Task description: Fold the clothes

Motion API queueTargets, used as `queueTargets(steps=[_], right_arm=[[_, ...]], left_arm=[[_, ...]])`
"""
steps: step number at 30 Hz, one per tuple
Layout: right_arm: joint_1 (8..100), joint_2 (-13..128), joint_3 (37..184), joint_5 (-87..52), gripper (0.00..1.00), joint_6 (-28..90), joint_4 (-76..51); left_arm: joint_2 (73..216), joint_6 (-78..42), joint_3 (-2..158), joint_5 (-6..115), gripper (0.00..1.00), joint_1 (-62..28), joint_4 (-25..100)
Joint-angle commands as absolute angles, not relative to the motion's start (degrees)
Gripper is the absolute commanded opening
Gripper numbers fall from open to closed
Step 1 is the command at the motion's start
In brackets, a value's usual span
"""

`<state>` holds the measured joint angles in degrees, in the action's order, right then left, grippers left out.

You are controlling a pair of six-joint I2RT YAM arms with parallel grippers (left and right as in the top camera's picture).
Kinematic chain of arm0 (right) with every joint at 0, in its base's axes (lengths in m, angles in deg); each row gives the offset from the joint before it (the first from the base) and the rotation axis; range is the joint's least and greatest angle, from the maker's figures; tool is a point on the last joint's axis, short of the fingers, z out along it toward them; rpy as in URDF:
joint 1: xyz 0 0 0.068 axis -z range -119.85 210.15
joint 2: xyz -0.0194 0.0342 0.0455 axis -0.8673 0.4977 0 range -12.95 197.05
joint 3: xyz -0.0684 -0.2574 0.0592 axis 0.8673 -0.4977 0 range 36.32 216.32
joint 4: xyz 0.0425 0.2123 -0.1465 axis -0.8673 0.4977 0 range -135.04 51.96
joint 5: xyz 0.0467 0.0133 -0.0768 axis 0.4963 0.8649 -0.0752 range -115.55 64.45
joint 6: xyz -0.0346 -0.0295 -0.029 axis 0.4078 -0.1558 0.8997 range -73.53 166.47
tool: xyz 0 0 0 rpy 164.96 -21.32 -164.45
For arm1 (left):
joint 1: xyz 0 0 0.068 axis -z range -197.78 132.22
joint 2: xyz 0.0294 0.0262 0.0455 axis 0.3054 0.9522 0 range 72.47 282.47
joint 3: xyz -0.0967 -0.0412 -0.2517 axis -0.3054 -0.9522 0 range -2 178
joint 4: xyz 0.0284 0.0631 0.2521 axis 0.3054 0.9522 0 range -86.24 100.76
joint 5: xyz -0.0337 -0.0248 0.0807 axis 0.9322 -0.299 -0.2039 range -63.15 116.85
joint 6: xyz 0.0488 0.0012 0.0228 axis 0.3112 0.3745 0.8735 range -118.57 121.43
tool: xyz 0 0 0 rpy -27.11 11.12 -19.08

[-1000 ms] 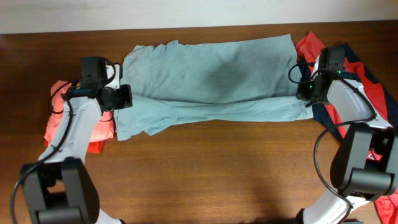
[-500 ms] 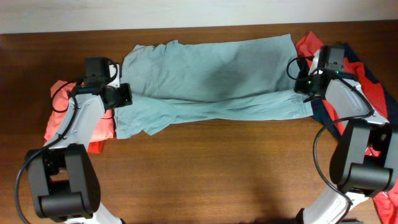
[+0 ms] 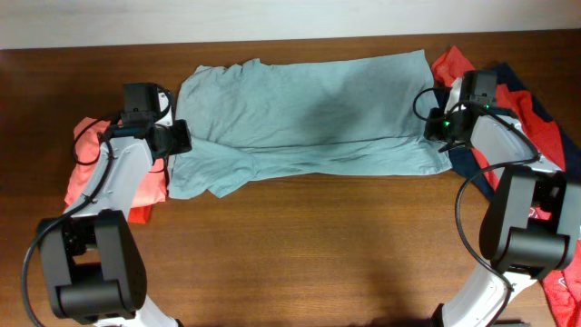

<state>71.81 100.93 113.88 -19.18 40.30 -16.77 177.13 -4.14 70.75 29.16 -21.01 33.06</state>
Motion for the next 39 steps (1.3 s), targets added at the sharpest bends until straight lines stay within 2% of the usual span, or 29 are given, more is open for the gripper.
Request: queueTargets(steps=[1,8,14,15,17,18,25,31,39], right_arm=[[72.23,101.2,114.55,-18.45,0.46,40.32,-16.01],[72.25,100.89,114.68,-18.43,0.47,41.83,-14.17],[72.14,98.4,116.24,-18.21,0.46,44.56,-12.2],[72.14,97.37,116.78,-18.24,0.46,44.58,-11.81],[72.12,96.26,117.48,-18.21,0.46,45.0,-10.89],[72.12,95.93,117.79,-18.21,0.43,45.7,-10.19],[72.14,97.04,117.96,-18.28,0.42,47.77,-5.76],[72.14,97.04,117.92,-18.26,0.43,47.77,-4.92],[72.14,97.04,117.92,-18.24,0.43,47.75,-4.47]], left_arm=[[177.81,-4.33,71.23,28.54,0.5,-20.92,33.02],[177.79,-4.31,71.26,32.76,0.49,-20.92,37.39],[177.79,-4.29,71.23,33.7,0.31,-20.88,42.24],[177.79,-4.29,71.23,33.72,0.25,-20.88,42.44],[177.79,-4.29,71.23,33.77,0.23,-20.85,42.4],[177.79,-4.29,71.23,34.03,0.22,-20.81,42.37],[180.13,-4.01,71.17,34.6,0.23,-19.06,41.3],[182.03,-4.05,71.17,34.6,0.38,-17.82,42.31],[182.03,-4.07,71.17,34.6,0.39,-17.66,45.24]])
